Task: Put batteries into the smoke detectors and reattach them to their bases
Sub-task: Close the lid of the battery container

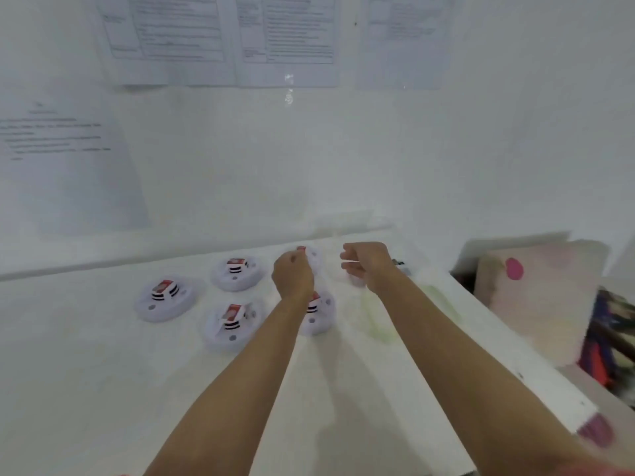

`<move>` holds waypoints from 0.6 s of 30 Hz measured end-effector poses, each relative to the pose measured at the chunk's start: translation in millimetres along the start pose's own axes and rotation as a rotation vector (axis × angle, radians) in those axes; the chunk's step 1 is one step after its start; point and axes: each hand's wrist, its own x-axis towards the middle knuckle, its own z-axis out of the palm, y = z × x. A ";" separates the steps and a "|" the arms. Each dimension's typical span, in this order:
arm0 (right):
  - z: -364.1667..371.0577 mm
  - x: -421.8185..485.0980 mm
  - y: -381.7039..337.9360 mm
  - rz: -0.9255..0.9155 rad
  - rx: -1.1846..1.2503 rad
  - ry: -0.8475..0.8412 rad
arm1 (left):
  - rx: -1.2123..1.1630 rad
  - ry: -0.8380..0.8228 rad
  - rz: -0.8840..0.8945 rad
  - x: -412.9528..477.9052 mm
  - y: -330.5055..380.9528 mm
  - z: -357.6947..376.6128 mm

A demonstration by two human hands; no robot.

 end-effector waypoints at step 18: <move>-203.2 68.1 53.8 -0.138 -0.900 -0.052 | 0.479 -0.013 -0.030 -77.2 -41.3 84.3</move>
